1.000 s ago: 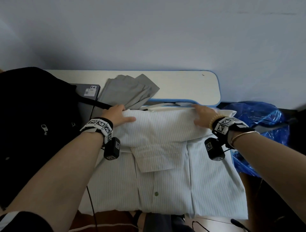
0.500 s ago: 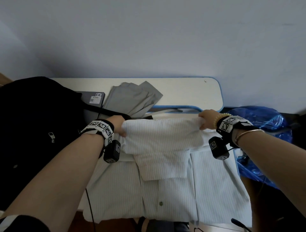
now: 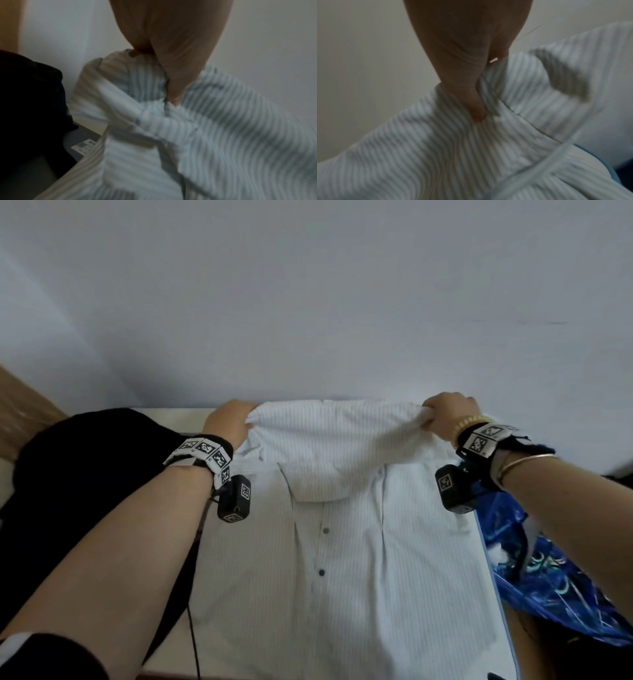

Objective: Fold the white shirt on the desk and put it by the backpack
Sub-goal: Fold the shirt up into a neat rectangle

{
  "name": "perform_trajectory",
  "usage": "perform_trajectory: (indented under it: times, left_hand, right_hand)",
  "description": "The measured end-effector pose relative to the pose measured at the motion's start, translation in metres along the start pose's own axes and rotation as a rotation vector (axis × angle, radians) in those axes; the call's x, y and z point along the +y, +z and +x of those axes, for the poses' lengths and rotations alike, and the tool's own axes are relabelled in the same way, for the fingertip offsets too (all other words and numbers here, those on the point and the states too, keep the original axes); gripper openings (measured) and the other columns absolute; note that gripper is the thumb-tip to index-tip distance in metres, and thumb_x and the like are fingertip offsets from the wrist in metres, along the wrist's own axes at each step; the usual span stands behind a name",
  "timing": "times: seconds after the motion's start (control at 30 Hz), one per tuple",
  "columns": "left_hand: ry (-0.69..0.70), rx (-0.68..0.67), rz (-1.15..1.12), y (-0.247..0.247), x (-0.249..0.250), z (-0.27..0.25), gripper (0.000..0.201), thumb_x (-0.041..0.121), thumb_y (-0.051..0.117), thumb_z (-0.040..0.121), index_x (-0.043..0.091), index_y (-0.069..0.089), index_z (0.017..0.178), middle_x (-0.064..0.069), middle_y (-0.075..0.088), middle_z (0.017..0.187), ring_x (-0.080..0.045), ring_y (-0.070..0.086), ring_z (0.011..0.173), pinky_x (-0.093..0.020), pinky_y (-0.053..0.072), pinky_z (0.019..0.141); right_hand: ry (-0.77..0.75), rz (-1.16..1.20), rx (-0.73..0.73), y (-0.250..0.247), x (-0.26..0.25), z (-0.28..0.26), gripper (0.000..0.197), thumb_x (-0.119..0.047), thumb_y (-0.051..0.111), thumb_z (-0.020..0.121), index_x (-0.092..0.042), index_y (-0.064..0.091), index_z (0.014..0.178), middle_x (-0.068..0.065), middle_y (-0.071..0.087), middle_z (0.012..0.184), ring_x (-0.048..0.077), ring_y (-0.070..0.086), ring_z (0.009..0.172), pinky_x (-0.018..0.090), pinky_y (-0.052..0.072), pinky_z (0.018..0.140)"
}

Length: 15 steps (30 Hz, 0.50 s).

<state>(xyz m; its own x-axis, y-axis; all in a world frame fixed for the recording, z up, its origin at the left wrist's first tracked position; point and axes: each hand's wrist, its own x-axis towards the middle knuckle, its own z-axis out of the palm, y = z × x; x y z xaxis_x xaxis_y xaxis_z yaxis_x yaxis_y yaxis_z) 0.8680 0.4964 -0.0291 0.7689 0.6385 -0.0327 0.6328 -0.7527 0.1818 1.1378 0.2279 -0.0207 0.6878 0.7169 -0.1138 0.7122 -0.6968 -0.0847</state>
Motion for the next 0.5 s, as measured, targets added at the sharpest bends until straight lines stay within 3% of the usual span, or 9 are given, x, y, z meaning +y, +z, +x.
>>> perform_trajectory:
  times: [0.1,0.17,0.3,0.37,0.5]
  left_hand:
    - [0.026,0.182,-0.005,-0.01,0.002,-0.007,0.021,-0.008,0.046,0.083,0.0,0.058,0.098,-0.021,0.057,0.097,-0.037,0.058,0.088,-0.042,0.043,0.072]
    - [0.034,0.219,0.04,-0.01,0.002,-0.019,0.022,-0.013,0.043,0.079,-0.002,0.054,0.095,-0.022,0.056,0.094,-0.038,0.057,0.085,-0.044,0.041,0.07]
    - [-0.018,0.087,0.164,0.008,-0.002,-0.052,0.028,-0.011,0.046,0.079,0.001,0.052,0.103,-0.019,0.056,0.104,-0.037,0.055,0.098,-0.044,0.039,0.081]
    - [-0.015,0.027,0.185,0.019,-0.002,-0.074,0.028,-0.009,0.048,0.079,0.001,0.053,0.105,-0.019,0.057,0.106,-0.037,0.055,0.099,-0.044,0.04,0.081]
    - [-0.012,0.062,0.18,0.033,-0.003,-0.112,0.032,-0.011,0.049,0.078,0.001,0.055,0.107,-0.02,0.058,0.111,-0.038,0.056,0.104,-0.044,0.041,0.08]
  right_hand:
    - [-0.016,0.066,0.15,-0.009,0.0,-0.007,0.011,-0.014,0.053,0.085,-0.014,0.064,0.089,0.006,0.067,0.092,0.029,0.061,0.095,0.04,0.036,0.094]
    - [-0.024,0.093,0.163,-0.006,0.001,-0.014,0.014,-0.01,0.053,0.083,-0.012,0.064,0.091,0.006,0.066,0.093,0.029,0.06,0.094,0.041,0.035,0.094]
    - [-0.088,0.09,0.08,0.017,0.005,-0.039,0.015,-0.003,0.051,0.078,-0.01,0.062,0.085,0.007,0.062,0.089,0.031,0.059,0.095,0.038,0.035,0.089]
    - [-0.122,0.086,0.055,0.029,0.008,-0.057,0.014,-0.003,0.052,0.076,-0.011,0.061,0.082,0.007,0.062,0.088,0.032,0.059,0.094,0.038,0.036,0.088]
    - [-0.182,0.096,0.083,0.045,0.01,-0.086,0.015,-0.004,0.053,0.076,-0.011,0.062,0.086,0.008,0.063,0.091,0.031,0.058,0.093,0.038,0.036,0.087]
